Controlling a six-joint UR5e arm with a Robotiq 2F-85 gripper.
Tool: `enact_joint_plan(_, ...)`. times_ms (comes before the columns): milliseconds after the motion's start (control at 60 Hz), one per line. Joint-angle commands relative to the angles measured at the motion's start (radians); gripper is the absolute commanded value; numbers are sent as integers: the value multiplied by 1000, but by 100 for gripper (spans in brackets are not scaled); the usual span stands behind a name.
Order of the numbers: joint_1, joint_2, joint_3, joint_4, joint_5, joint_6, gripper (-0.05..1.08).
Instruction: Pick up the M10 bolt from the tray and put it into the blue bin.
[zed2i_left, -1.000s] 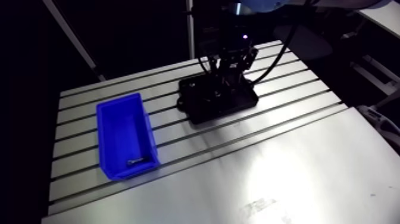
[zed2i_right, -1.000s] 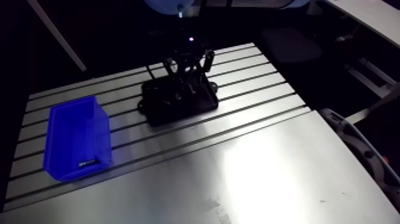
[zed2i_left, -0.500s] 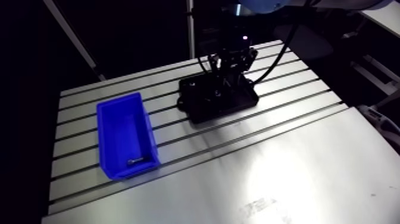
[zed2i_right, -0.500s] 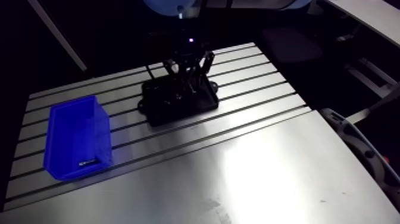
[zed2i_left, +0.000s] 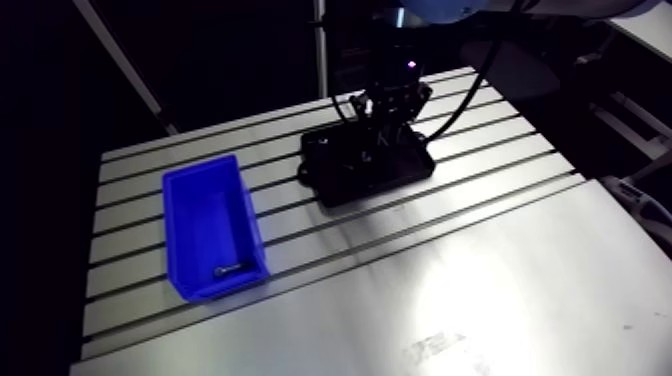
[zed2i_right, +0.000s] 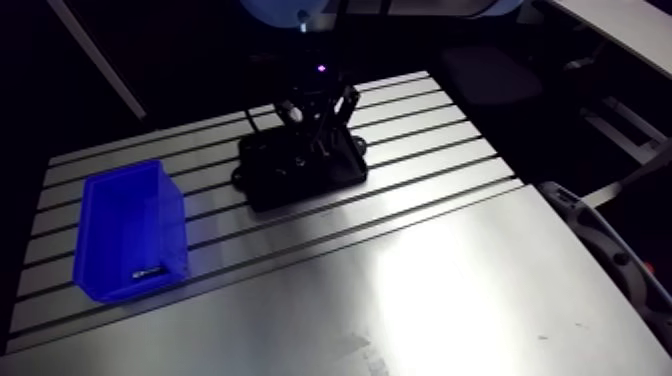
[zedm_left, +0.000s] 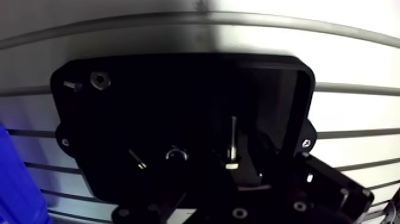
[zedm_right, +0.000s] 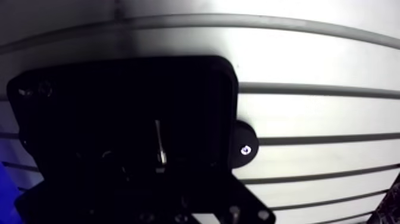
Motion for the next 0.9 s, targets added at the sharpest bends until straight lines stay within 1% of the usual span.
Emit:
enact_joint_plan(17, 1, 1, 3, 0, -2, -1, 59)
enact_joint_plan(133, 1, 1, 3, 0, -2, -1, 63)
enact_joint_plan(333, 1, 1, 3, 0, -2, -1, 64)
enact_joint_plan(383, 1, 1, 3, 0, -2, -2, 66)
enact_joint_plan(533, 1, 1, 2, 0, -2, -2, 68)
enact_joint_plan(633, 1, 1, 2, 0, -2, -2, 71)
enact_joint_plan(900, 2, 2, 3, 0, -2, -5, 72)
